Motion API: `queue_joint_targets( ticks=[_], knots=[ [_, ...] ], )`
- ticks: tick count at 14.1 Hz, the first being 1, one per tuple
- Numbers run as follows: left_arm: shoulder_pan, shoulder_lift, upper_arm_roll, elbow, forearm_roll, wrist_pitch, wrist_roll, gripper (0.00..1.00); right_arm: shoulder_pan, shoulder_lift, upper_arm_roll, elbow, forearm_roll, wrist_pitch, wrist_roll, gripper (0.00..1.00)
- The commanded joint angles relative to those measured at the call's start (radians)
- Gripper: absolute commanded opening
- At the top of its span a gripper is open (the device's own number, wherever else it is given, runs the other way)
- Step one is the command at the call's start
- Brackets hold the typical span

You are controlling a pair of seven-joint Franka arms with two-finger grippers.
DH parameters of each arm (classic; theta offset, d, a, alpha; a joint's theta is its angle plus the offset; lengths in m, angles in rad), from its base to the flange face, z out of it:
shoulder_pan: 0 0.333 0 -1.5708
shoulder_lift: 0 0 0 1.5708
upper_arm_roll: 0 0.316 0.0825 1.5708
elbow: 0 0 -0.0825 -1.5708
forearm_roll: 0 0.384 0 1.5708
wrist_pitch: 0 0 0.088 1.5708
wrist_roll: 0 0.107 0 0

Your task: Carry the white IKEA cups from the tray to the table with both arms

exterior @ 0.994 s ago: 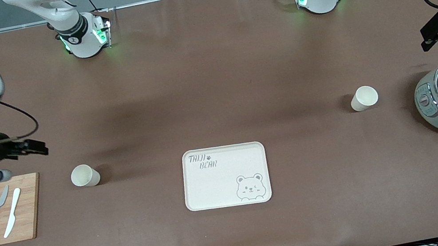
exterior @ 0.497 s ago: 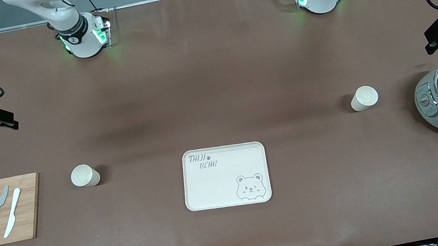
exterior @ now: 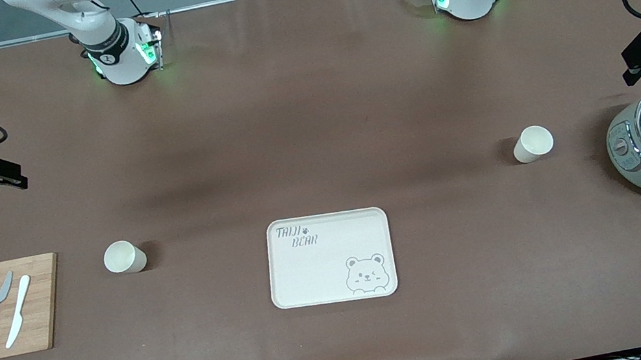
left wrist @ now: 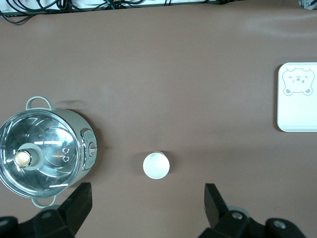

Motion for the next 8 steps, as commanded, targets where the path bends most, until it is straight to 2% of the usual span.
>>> queue_joint_targets(
  ticks=[1, 8],
  knots=[
    [0.001, -0.004, 0.006, -0.001, -0.026, 0.009, 0.046, 1.0, 0.004, -0.005, 0.0, -0.003, -0.016, 0.0, 0.01, 1.0],
    [0.002, -0.004, 0.006, -0.001, -0.028, 0.009, 0.046, 1.0, 0.006, -0.005, 0.0, -0.003, -0.016, -0.006, 0.009, 1.0]
  ],
)
